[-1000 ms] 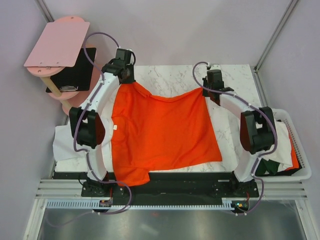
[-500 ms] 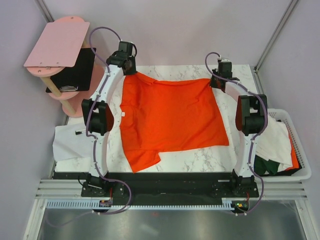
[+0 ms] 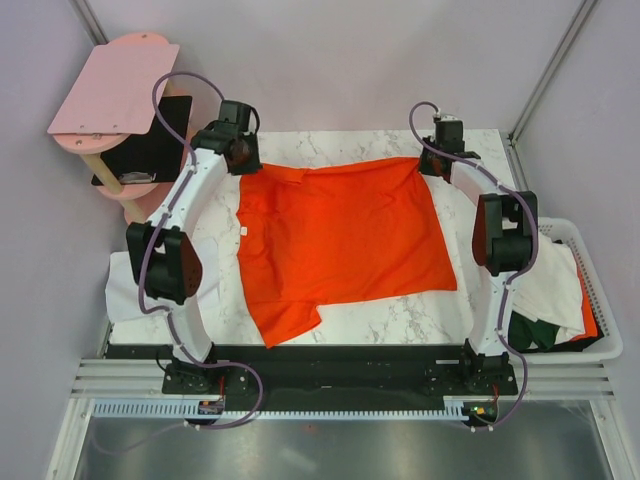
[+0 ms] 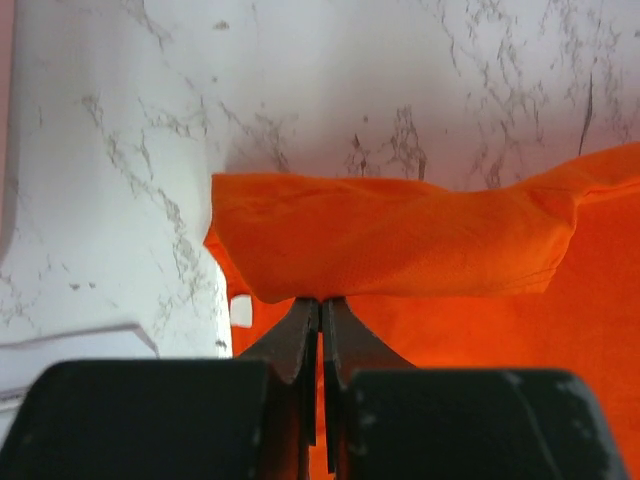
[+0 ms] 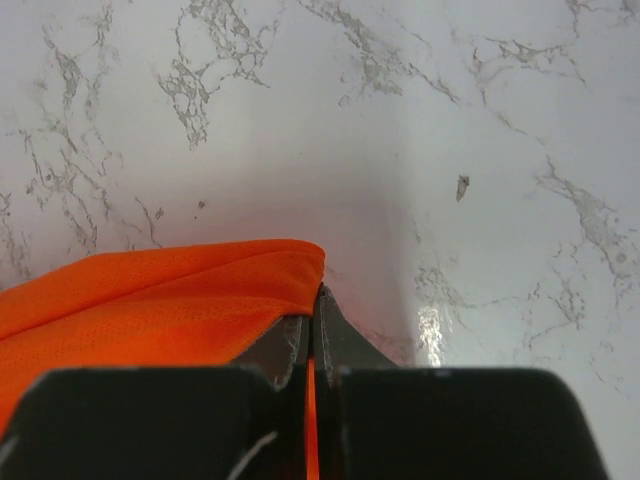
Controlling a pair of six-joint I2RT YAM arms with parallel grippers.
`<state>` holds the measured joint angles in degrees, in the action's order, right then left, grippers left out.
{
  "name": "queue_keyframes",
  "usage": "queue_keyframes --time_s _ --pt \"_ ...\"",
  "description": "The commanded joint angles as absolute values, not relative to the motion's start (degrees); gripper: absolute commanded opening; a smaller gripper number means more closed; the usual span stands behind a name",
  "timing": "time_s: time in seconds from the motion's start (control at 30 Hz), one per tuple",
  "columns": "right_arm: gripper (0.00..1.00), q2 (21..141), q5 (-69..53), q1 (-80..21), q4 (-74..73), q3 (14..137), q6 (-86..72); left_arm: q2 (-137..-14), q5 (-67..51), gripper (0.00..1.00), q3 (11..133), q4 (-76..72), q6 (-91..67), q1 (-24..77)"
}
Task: Fold and stack the t-shirts
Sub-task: Fold the flattened tshirt in 1/3 of the way
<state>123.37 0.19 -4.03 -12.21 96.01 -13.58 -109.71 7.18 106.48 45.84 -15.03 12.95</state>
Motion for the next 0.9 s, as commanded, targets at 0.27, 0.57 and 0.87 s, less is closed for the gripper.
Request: queue_keyframes --time_s 0.27,0.57,0.87 --pt "0.0 118.1 6.4 -5.1 -19.7 93.2 -11.5 -99.1 4.2 0.02 89.6 44.6 -20.5 12.9" --pt "0.0 115.5 9.2 -6.1 -22.1 87.3 -11.0 -96.5 3.4 0.02 83.0 44.5 -21.3 12.9" --pt "0.0 113.7 12.1 -7.6 -23.1 83.3 -10.7 -93.1 -1.0 0.02 77.6 45.3 -21.6 12.9"
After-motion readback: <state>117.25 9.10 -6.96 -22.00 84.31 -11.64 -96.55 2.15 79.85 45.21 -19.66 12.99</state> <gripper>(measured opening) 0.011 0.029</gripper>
